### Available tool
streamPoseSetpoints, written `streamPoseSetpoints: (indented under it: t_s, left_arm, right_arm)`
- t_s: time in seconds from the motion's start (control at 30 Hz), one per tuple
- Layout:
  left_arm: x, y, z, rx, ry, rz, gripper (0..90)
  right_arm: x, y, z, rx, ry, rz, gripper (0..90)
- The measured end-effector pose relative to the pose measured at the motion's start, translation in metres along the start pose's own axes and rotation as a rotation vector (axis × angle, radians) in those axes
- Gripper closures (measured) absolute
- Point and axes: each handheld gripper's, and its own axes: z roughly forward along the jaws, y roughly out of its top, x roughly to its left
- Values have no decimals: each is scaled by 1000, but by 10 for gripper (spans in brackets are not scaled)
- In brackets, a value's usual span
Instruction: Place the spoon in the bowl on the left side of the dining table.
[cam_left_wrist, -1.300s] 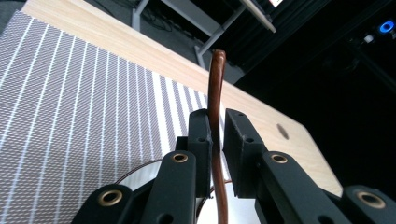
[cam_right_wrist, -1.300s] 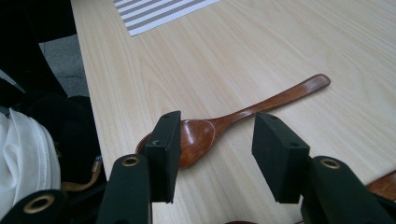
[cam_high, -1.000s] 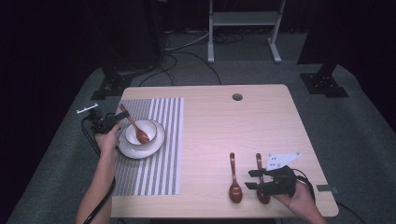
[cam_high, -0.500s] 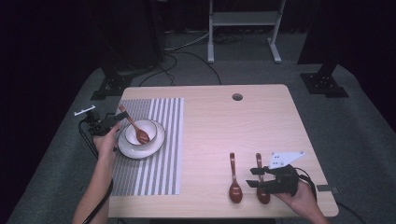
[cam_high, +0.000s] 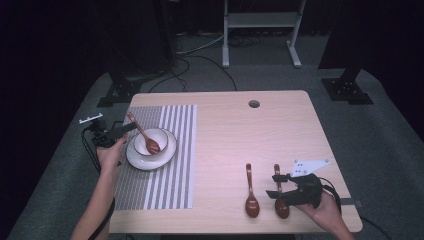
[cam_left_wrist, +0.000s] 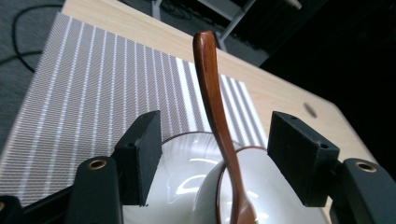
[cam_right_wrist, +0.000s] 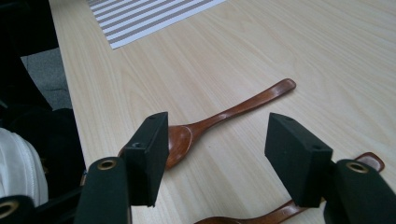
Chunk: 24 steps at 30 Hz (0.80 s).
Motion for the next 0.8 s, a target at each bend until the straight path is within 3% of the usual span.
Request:
streamPoseSetpoints:
  t_s: [0.2, 0.23, 0.33, 0.57, 0.8]
  left_arm:
    - [-3, -3, -7, 21, 12, 45, 280]
    - [-4, -4, -8, 23, 19, 53, 237]
    - [-6, -6, -11, 31, 30, 75, 198]
    - [-14, -11, -19, 23, -13, 97, 150]
    - [-22, -17, -19, 36, -15, 124, 101]
  right_arm:
    - [-7, -2, -2, -3, -12, 47, 298]
    - [-9, -3, -2, -2, -26, 59, 268]
    - [-10, -5, -2, -4, -27, 68, 268]
    - [-12, -8, -6, -13, -40, 86, 266]
    - [-11, -10, -8, -25, -52, 92, 266]
